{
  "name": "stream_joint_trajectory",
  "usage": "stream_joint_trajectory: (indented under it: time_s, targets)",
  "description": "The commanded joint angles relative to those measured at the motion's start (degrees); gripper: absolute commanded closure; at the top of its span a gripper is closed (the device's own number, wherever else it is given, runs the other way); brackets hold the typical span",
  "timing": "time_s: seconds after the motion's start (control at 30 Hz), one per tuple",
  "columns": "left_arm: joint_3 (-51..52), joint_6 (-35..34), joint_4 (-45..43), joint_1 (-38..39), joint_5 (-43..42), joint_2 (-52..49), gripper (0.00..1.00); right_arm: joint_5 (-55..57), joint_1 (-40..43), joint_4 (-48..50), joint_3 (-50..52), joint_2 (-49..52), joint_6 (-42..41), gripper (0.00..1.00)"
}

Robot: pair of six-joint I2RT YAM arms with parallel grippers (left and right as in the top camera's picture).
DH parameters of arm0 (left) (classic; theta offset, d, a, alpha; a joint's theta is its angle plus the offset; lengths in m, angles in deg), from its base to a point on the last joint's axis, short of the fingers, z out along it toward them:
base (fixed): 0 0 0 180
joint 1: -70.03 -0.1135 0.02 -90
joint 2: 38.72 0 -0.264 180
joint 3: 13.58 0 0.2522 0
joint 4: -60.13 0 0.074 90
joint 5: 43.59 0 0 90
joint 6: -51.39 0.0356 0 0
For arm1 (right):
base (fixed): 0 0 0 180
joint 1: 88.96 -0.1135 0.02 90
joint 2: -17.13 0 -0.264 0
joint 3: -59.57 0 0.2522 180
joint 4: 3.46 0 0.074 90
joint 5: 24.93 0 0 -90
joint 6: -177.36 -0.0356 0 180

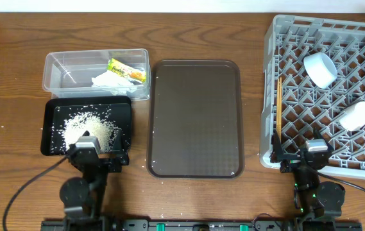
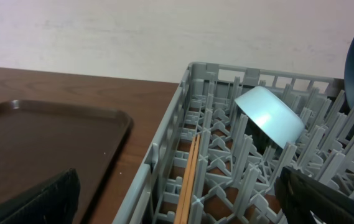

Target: Sort waste into correct bins and load items into the dishwasher rack

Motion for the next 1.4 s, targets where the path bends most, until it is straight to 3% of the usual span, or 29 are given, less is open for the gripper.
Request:
stream_joint_trajectory:
  time_s: [0.0, 0.17, 0.3, 1.37]
  targets:
    - [5.0, 1.1, -5.9, -0.1, 1.1, 3.0, 0.08, -0.3, -0.6, -0.1, 0.1, -0.3, -0.1, 0.01]
    - [6.8, 1.8, -6.6, 0.1, 6.3, 3.0, 0.08, -0.3, -0.6, -0.1, 0.1, -0.3, -0.1, 0.01]
    - [6.8, 1.8, -2.6, 0.2, 6.3, 2.9, 0.08, -0.3, -0.6, -0.1, 0.1, -0.3, -0.1, 0.01]
    - [6.8, 1.8, -2.7, 0.2, 6.3, 1.7, 0.08, -0.3, -0.6, -0.2, 0.1, -0.3, -0.1, 0.01]
